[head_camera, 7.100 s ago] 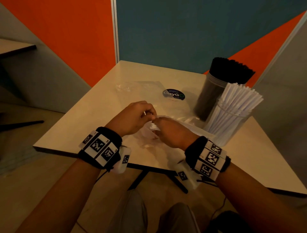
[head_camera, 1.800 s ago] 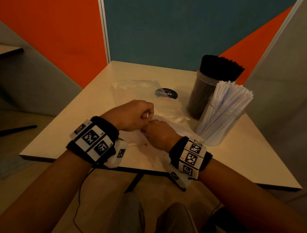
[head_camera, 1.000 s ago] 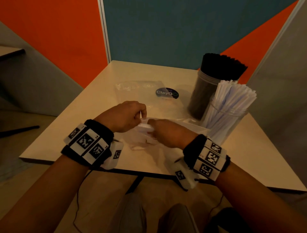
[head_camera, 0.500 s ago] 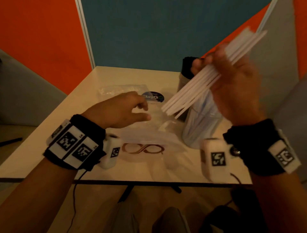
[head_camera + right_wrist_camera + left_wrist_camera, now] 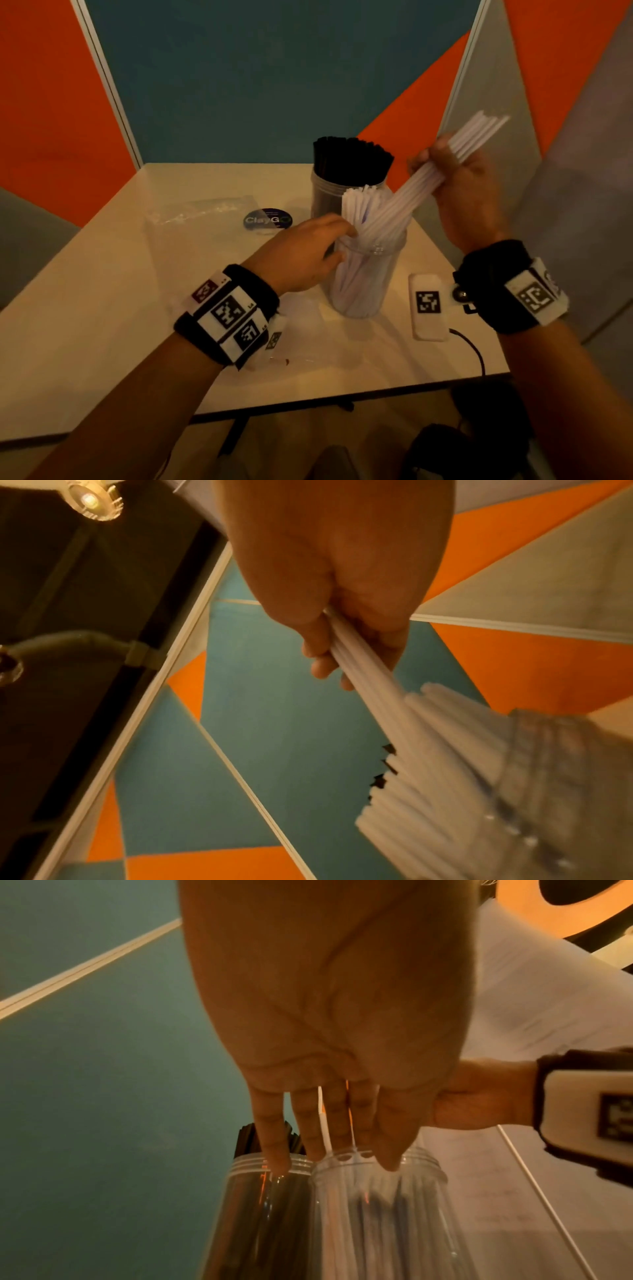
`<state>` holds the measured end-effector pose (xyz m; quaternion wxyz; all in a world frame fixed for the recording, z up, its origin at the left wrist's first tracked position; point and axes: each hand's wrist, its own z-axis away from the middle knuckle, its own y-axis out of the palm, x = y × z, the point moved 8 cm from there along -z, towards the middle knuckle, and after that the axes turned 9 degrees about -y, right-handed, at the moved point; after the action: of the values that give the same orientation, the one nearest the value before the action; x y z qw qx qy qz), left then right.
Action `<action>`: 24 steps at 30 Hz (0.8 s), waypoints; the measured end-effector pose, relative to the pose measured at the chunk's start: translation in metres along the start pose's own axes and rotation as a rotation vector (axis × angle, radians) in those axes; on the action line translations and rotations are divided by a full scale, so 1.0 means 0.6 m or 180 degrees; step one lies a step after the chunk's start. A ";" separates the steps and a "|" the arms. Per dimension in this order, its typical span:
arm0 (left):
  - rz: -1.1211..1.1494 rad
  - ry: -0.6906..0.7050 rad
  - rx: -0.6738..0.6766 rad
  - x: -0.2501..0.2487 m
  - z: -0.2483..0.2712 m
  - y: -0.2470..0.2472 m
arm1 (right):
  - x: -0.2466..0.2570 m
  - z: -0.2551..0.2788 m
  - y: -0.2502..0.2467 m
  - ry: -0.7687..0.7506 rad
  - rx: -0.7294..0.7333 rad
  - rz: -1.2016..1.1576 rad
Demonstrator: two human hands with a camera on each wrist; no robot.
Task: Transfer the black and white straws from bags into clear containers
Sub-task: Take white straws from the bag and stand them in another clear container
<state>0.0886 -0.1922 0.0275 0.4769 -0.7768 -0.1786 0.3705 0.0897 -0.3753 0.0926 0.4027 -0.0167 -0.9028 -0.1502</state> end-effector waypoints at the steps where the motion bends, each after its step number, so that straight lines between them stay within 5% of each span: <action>1: 0.0008 -0.0017 -0.0021 0.000 -0.002 0.000 | -0.004 0.002 0.002 0.0024 0.0103 0.0422; 6: 0.0254 0.0018 -0.0331 -0.006 -0.009 -0.015 | -0.032 0.030 0.028 0.0265 0.0658 0.1550; 10: 0.0660 -0.0181 -0.0767 -0.016 -0.019 -0.038 | -0.009 0.034 0.020 -0.0049 0.0258 0.1563; 13: 0.0865 -0.0441 -0.0460 -0.014 -0.042 -0.019 | 0.006 0.033 0.033 -0.0503 0.0361 0.1766; 17: 0.1083 -0.0635 -0.0004 -0.016 -0.064 0.024 | -0.047 0.055 0.062 0.0015 0.1480 0.2503; 21: 0.1330 -0.0684 -0.0192 -0.019 -0.074 0.033 | -0.041 0.057 0.043 0.0100 0.1015 0.2110; 24: 0.1530 -0.0673 -0.0314 -0.018 -0.081 0.029 | -0.050 0.068 0.040 0.0270 0.1170 0.2178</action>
<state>0.1163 -0.2367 0.0298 0.3155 -0.7762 -0.0555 0.5431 0.0842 -0.3381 0.0511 0.4628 -0.2382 -0.8394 0.1565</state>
